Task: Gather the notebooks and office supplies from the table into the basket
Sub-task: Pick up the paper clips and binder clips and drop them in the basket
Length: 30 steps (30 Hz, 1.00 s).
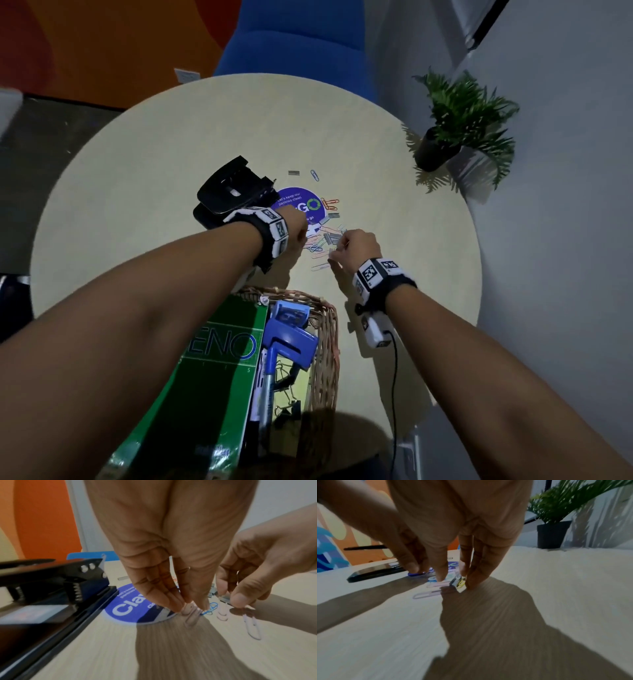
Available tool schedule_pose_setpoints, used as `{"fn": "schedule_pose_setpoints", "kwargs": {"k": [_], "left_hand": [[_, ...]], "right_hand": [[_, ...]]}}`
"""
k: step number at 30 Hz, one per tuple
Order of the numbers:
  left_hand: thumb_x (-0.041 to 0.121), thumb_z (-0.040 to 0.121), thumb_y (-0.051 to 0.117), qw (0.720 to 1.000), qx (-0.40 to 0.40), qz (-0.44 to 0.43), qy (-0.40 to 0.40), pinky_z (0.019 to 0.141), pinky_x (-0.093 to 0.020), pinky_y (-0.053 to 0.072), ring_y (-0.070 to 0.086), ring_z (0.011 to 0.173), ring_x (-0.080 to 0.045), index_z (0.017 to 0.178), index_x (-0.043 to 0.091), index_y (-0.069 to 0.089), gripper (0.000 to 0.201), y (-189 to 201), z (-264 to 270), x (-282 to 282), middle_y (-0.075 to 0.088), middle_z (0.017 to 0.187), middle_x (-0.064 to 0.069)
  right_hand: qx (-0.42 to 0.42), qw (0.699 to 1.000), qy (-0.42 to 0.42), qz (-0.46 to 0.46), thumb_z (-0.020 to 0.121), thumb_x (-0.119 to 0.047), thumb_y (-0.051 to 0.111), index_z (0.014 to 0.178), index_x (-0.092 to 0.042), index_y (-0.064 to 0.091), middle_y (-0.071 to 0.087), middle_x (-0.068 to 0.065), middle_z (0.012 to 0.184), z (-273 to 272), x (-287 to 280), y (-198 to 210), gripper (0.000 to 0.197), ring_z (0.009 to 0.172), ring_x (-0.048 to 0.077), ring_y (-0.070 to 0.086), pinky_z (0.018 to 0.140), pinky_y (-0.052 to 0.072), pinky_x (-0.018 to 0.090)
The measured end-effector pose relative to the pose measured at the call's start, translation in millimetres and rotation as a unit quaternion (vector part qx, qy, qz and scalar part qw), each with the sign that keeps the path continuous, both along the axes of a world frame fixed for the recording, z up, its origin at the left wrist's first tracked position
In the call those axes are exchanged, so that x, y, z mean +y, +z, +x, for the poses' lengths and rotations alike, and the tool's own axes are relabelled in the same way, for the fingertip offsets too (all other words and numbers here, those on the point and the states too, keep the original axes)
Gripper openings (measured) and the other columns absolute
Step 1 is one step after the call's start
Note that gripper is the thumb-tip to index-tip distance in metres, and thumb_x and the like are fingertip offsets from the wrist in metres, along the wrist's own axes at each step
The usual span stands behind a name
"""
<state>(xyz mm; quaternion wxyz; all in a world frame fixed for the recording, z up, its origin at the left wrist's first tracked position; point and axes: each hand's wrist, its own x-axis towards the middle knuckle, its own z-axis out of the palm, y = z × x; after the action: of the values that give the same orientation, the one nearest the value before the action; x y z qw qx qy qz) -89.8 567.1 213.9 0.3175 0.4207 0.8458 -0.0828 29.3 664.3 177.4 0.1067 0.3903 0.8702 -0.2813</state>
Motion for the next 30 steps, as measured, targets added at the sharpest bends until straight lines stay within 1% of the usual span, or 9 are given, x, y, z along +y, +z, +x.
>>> {"fn": "schedule_pose_setpoints", "kwargs": {"k": [4, 6, 9, 14, 18, 22, 24, 26, 30], "left_hand": [[0.047, 0.079, 0.062, 0.999, 0.005, -0.046, -0.016, 0.063, -0.026, 0.051, 0.059, 0.06, -0.02, 0.083, 0.015, 0.072, 0.034, -57, -28, 31, 0.063, 0.064, -0.002], [0.031, 0.073, 0.069, 0.997, 0.018, -0.063, -0.038, 0.061, -0.029, 0.053, 0.058, 0.056, -0.023, 0.075, 0.015, 0.069, 0.017, -57, -27, 36, 0.063, 0.063, 0.0], [0.018, 0.082, 0.064, 0.993, 0.031, -0.07, -0.085, 0.064, -0.03, 0.045, 0.057, 0.071, -0.025, 0.08, 0.013, 0.063, 0.006, -11, -1, 35, 0.056, 0.075, -0.006], [0.023, 0.082, 0.065, 0.995, 0.03, -0.058, -0.072, 0.073, -0.034, 0.053, 0.067, 0.088, -0.032, 0.093, 0.01, 0.069, 0.017, -21, -6, 38, 0.063, 0.085, -0.011], [0.023, 0.092, 0.055, 0.999, 0.031, -0.029, -0.031, 0.085, -0.035, 0.051, 0.062, 0.108, -0.032, 0.115, 0.004, 0.063, 0.031, -27, -3, 37, 0.064, 0.117, -0.016], [0.024, 0.093, 0.051, 1.0, 0.021, 0.014, -0.01, 0.088, -0.036, 0.05, 0.06, 0.108, -0.032, 0.109, 0.003, 0.066, 0.03, -17, -8, 24, 0.066, 0.115, -0.016], [0.021, 0.09, 0.058, 0.998, 0.004, 0.055, 0.005, 0.09, -0.035, 0.051, 0.062, 0.106, -0.031, 0.107, 0.008, 0.069, 0.025, -4, -15, 13, 0.069, 0.113, -0.013], [0.014, 0.086, 0.065, 0.992, -0.024, 0.121, 0.037, 0.093, -0.029, 0.048, 0.064, 0.107, -0.026, 0.113, 0.01, 0.069, 0.027, 7, -21, -1, 0.07, 0.114, -0.01], [0.011, 0.084, 0.069, 0.977, -0.094, 0.18, 0.058, 0.088, -0.023, 0.048, 0.066, 0.097, -0.017, 0.129, 0.011, 0.058, 0.047, 24, -16, -33, 0.073, 0.108, -0.006]], "right_hand": [[-0.021, 0.999, 0.025, 0.022, 0.074, -0.025, 0.073, 0.082, -0.012, 0.06, 0.069, 0.014, 0.094, -12, -7, -13, 0.019, 0.088, 0.035, 0.064, 0.069, 0.048, 0.033], [-0.018, 0.999, 0.027, 0.031, 0.078, -0.019, 0.069, 0.09, -0.009, 0.064, 0.068, 0.016, 0.099, -17, -7, -18, 0.016, 0.092, 0.036, 0.064, 0.071, 0.048, 0.032], [-0.004, 0.999, 0.016, 0.029, 0.081, -0.008, 0.058, 0.092, -0.007, 0.067, 0.066, 0.018, 0.1, -19, -4, -22, 0.014, 0.091, 0.039, 0.063, 0.067, 0.042, 0.03], [0.048, 0.999, -0.017, -0.018, 0.078, -0.007, 0.054, 0.079, -0.014, 0.069, 0.07, 0.012, 0.093, -18, -2, -18, 0.017, 0.086, 0.035, 0.063, 0.068, 0.046, 0.029], [0.097, 0.99, -0.058, -0.078, 0.083, -0.012, 0.064, 0.079, -0.016, 0.073, 0.07, 0.007, 0.086, -16, -2, -12, 0.011, 0.076, 0.025, 0.063, 0.067, 0.048, 0.028], [0.173, 0.952, -0.135, -0.215, 0.087, 0.001, 0.058, 0.069, -0.013, 0.067, 0.059, 0.009, 0.06, -12, -2, 5, 0.025, 0.045, 0.012, 0.056, 0.054, 0.048, 0.027], [0.184, 0.932, -0.139, -0.28, 0.091, 0.004, 0.05, 0.074, -0.011, 0.064, 0.056, 0.014, 0.063, -7, 0, 18, 0.026, 0.038, 0.009, 0.054, 0.056, 0.048, 0.031], [0.185, 0.93, -0.108, -0.299, 0.093, 0.003, 0.049, 0.081, -0.009, 0.064, 0.058, 0.015, 0.073, 1, 1, 32, 0.023, 0.048, 0.013, 0.057, 0.058, 0.052, 0.032], [0.182, 0.938, -0.007, -0.294, 0.092, 0.0, 0.054, 0.09, -0.006, 0.066, 0.067, -0.001, 0.08, 27, -11, 55, 0.014, 0.062, 0.015, 0.056, 0.063, 0.052, 0.027]]}}
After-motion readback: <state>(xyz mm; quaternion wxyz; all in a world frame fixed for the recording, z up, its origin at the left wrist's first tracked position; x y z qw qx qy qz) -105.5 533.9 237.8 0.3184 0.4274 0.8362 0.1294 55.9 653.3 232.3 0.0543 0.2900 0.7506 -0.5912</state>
